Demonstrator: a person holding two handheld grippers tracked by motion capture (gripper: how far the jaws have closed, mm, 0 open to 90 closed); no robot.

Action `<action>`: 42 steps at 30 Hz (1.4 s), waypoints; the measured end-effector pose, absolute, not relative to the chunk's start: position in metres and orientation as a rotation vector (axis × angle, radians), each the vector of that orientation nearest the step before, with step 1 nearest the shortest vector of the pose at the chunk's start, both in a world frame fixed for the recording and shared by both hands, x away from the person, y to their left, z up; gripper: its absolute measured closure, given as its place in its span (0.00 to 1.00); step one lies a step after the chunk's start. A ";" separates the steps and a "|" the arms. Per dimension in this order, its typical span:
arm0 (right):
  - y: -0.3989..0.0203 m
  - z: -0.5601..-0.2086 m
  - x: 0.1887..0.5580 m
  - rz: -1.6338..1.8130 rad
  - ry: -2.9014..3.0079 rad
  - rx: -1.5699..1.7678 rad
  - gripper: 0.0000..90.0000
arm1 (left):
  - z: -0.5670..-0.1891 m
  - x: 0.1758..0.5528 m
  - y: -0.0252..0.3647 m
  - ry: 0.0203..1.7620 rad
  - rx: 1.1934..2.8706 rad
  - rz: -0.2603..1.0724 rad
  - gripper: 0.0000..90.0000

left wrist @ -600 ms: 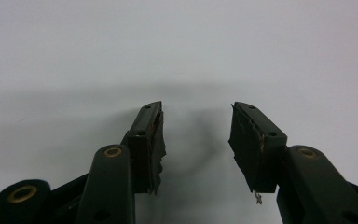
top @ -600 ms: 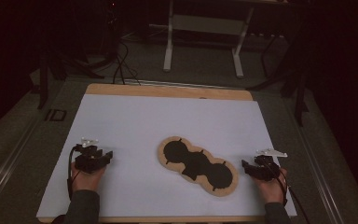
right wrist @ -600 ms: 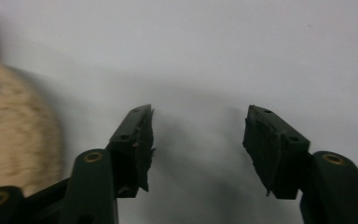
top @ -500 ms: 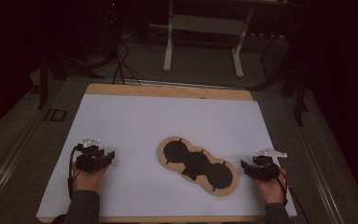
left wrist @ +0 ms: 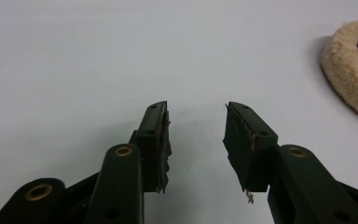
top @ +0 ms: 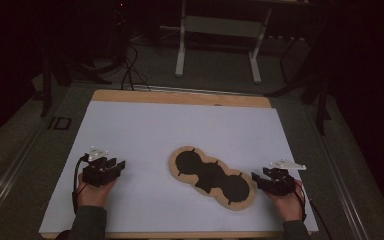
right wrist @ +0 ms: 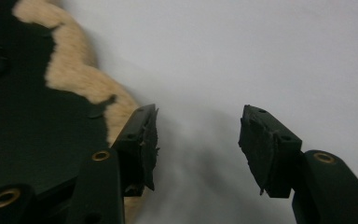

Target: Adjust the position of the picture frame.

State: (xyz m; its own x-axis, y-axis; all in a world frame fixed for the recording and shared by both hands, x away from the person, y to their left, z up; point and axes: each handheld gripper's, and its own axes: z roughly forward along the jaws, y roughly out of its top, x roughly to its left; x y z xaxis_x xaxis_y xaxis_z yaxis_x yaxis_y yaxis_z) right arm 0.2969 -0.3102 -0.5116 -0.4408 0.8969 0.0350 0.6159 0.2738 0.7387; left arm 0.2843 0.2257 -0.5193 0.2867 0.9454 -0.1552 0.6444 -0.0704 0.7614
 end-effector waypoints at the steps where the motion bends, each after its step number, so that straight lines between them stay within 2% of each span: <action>1: -0.310 -0.511 0.296 0.995 2.157 1.370 0.51 | -0.519 0.284 0.226 1.436 1.797 0.498 0.68; 4: -0.308 -0.509 0.295 1.010 2.161 1.362 0.53 | -0.519 0.284 0.226 1.442 1.801 0.493 0.70; 8: -0.306 -0.508 0.294 1.018 2.180 1.346 0.56 | -0.518 0.285 0.227 1.435 1.817 0.493 0.78; 15: -0.301 -0.506 0.291 1.038 2.200 1.325 0.58 | -0.517 0.285 0.225 1.402 1.853 0.473 1.00; 33: -0.287 -0.502 0.283 1.101 2.280 1.267 0.59 | -0.516 0.285 0.221 1.393 1.883 0.503 1.00; 36: -0.284 -0.501 0.281 1.117 2.301 1.247 0.64 | -0.516 0.285 0.221 1.392 1.887 0.504 1.00; 42: -0.278 -0.501 0.278 1.149 2.350 1.215 0.83 | -0.516 0.285 0.221 1.391 1.888 0.508 1.00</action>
State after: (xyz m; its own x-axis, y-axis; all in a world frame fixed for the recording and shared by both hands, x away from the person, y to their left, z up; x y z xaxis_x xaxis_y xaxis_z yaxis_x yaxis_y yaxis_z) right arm 0.2778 -0.2784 -0.5011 -0.6177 0.7768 0.1228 0.5739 0.3385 0.7457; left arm 0.2848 0.2210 -0.5164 0.3383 0.9354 -0.1025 0.6494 -0.1532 0.7449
